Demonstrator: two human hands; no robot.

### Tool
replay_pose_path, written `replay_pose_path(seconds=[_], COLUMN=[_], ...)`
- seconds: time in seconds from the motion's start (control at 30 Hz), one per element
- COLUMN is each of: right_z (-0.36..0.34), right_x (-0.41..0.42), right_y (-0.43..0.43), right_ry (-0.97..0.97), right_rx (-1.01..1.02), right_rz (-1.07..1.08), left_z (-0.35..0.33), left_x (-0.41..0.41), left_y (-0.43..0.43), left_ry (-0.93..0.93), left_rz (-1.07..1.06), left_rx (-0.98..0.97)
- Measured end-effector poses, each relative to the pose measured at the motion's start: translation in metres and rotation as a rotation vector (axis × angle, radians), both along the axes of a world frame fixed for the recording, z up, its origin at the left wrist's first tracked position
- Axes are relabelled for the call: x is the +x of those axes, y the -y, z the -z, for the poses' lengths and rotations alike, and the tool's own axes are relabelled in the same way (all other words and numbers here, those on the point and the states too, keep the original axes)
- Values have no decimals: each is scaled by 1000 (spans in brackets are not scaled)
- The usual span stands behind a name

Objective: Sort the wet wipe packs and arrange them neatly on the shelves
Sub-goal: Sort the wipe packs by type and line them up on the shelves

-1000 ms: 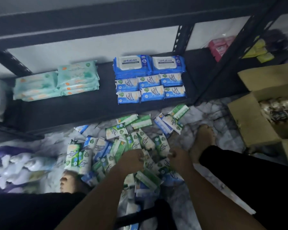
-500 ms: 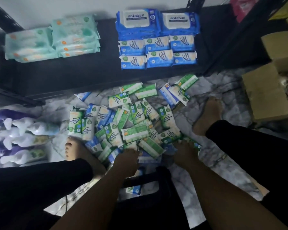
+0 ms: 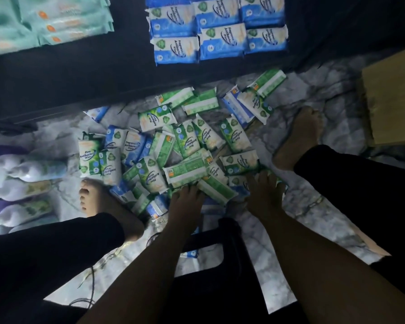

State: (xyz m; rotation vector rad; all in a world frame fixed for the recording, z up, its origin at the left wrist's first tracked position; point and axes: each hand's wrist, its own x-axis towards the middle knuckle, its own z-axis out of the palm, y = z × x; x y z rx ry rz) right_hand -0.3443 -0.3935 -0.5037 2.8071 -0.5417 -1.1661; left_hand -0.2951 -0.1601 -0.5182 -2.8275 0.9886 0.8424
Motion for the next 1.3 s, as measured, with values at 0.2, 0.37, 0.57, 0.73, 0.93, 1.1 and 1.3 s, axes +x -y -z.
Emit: replay_pose_path(seconds=[0.2, 0.37, 0.57, 0.73, 0.93, 1.1, 1.3], right_z=[1, -14, -59, -92, -109, -133, -145], right_x=[7, 10, 15, 18, 18, 37, 54], right_y=[3, 2, 0, 5, 10, 6, 2], right_ry=[114, 96, 107, -7, 98, 289, 532], right_rx=[-83, 40, 279, 401, 574, 757, 893], right_rz=[-49, 42, 233, 425, 742, 922, 966], left_z=[-3, -11, -53, -88, -116, -132, -143], left_x=[7, 24, 55, 65, 70, 80, 91], left_y=[-4, -10, -10, -17, -20, -13, -15], left_ry=[-98, -224, -604, -795, -933, -873, -600], left_rz=[2, 96, -9, -144, -597, -936, -964], left_rx=[-26, 67, 104, 42, -140, -385, -522])
